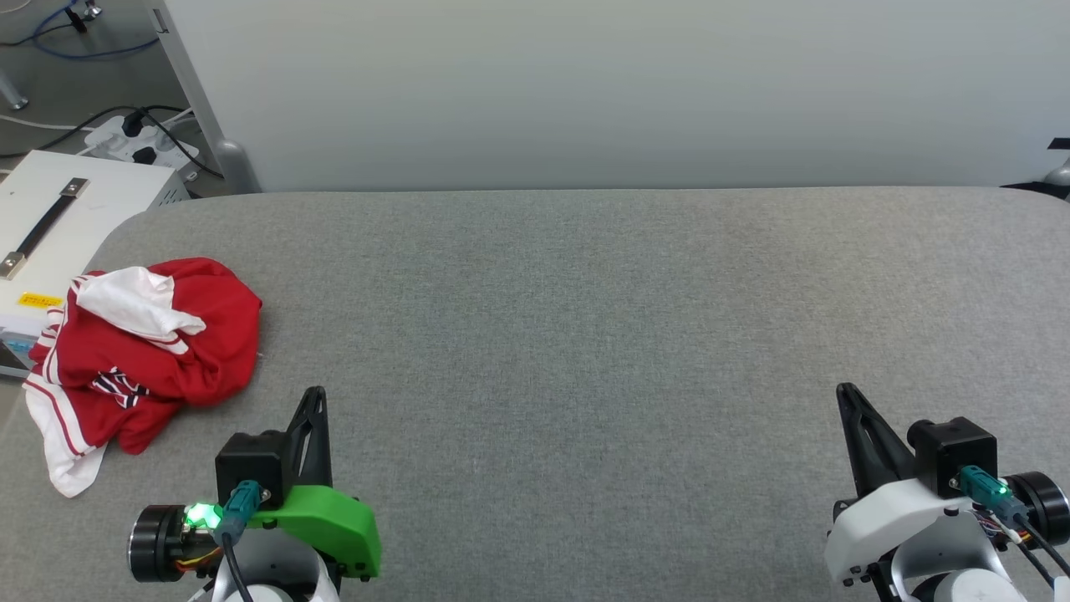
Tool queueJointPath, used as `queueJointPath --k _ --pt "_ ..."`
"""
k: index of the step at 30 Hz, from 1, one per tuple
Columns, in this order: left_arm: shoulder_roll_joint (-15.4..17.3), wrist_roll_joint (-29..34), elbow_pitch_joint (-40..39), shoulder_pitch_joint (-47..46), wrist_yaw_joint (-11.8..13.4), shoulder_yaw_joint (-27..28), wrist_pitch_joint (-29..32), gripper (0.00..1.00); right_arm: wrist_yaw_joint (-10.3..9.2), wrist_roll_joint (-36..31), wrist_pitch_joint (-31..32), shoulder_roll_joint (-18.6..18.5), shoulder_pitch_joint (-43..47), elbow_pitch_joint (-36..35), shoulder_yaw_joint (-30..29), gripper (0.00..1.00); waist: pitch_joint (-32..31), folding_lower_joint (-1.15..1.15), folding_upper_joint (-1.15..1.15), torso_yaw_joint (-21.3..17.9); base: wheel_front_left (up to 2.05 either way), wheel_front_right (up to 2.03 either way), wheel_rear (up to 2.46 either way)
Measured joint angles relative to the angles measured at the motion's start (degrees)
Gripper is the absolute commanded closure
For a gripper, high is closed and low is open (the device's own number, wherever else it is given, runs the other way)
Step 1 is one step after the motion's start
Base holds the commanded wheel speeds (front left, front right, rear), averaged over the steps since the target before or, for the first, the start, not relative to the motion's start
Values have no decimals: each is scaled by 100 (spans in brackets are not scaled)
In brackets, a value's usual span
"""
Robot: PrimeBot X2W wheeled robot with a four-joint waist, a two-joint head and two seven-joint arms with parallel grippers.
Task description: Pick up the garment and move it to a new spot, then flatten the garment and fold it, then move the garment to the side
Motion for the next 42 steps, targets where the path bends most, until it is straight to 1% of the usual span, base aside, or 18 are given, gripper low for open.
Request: queueJointPath --k 39,40,42 --pt "0 0 0 0 0 -2 0 100 0 0 0 0 0 0 -2 100 0 0 0 0 0 0 0" --pt "0 0 0 0 0 -2 0 0 0 0 0 0 0 0 -1 0 0 0 0 0 0 0 0" --pt "2 -2 2 7 0 0 0 0 0 3 0 0 2 -1 -2 0 0 0 0 0 0 0 0"
